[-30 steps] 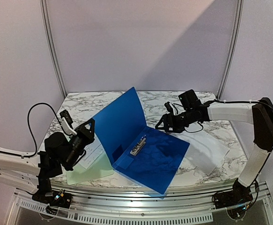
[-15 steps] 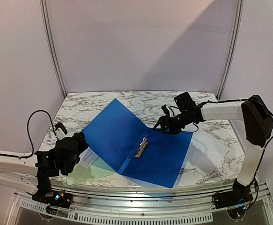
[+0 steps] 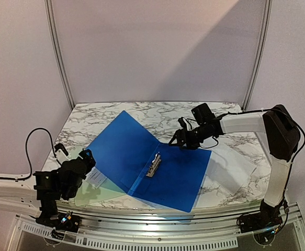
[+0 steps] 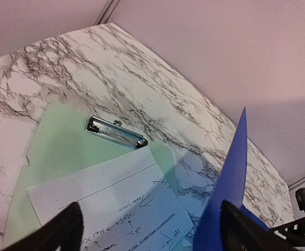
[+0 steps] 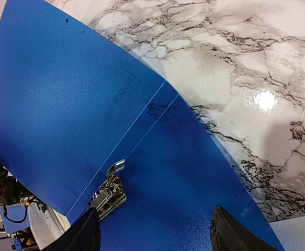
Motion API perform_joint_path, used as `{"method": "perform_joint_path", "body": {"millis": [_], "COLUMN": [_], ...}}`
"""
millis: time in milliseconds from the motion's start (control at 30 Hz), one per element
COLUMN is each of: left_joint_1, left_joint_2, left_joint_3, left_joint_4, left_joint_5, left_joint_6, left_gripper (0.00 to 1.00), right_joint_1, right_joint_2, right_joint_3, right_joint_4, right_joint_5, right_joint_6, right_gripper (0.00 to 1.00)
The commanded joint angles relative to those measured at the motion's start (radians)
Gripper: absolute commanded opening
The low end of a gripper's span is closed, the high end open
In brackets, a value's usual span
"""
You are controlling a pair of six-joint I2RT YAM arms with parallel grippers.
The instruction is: Put the files into the folder
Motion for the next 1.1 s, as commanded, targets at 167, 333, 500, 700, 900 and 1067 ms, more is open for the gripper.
{"method": "perform_joint_path", "body": {"millis": [167, 333, 500, 700, 900, 1067], "left_joint_1": [0.013, 0.021, 0.036, 0.043, 0.045, 0.043], "left_joint_2": [-0.034, 0.022, 0.071, 0.062, -0.001, -0.009], "left_joint_3": [0.219, 0.298, 0.3, 0.33, 0.382, 0.457], "left_joint_4": [-0.38, -0.428, -0.375, -0.368, -0.337, -0.229], "left_joint_5": [-0.16, -0.165, -0.114, -0.077, -0.021, 0.165], "left_joint_6": [0.059, 0.171, 0.214, 0.274, 0.459, 0.726], "left_gripper": [0.99, 0.99, 0.99, 0.99, 0.99, 0.99], "right_joint_1": [0.033, 0.088, 0.165, 0.223, 0.228, 0.227], "right_joint_2": [0.039, 0.075, 0.147, 0.245, 0.303, 0.327], "right_joint_3": [0.055, 0.124, 0.182, 0.233, 0.237, 0.233], "right_joint_4": [0.027, 0.088, 0.22, 0.332, 0.368, 0.341], "right_joint_5": [-0.024, -0.055, -0.099, -0.12, -0.088, -0.064], "right_joint_6": [0.018, 0.02, 0.06, 0.107, 0.109, 0.071], "right_gripper": [0.7, 0.68, 0.62, 0.57, 0.57, 0.56]}}
